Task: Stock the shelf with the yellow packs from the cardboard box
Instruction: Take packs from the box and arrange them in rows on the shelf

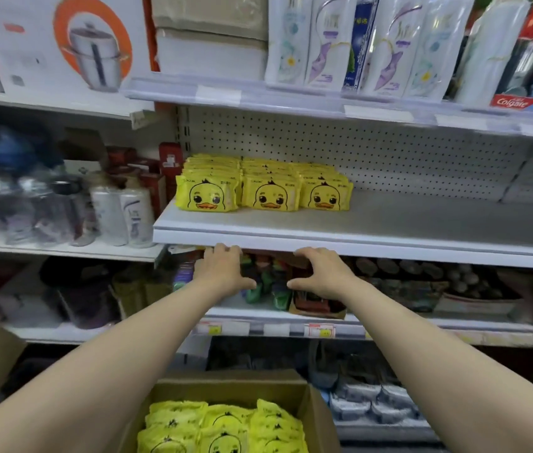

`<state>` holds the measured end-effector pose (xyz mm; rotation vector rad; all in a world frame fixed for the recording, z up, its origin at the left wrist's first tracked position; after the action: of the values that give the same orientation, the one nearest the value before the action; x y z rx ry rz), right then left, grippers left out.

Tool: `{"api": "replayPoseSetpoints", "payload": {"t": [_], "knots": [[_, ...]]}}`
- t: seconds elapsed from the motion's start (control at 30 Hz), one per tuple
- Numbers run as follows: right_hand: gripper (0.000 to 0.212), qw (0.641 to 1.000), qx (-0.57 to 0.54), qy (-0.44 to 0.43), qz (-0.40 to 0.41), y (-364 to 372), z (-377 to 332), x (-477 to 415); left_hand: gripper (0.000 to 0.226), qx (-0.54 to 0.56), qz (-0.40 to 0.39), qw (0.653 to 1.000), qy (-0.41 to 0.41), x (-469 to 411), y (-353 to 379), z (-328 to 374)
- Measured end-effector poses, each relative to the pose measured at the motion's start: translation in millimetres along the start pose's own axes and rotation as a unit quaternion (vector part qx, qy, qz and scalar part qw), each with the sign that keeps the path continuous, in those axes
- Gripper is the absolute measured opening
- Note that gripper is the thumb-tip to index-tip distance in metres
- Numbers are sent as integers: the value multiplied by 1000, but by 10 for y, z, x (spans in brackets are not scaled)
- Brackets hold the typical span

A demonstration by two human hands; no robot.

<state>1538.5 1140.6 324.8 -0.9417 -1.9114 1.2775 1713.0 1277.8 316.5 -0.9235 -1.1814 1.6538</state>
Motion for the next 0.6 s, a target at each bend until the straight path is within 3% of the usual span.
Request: {"api": "replayPoseSetpoints", "payload": {"t": [0.6], "knots": [[77, 972, 66, 39, -221, 2118, 307, 112, 80, 55, -178, 975, -119, 817, 1811, -832]]}}
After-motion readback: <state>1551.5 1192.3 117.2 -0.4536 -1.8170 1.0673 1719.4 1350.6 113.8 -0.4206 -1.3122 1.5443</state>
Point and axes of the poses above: each hand's wrist, its own x-axis away from the middle knuckle, its own y-axis out of the palm, z = x × y, the point moved 3 cm from there along -x, towards the middle knuckle, and after that the axes turned 15 degrees about y, right-handed, at the moved point
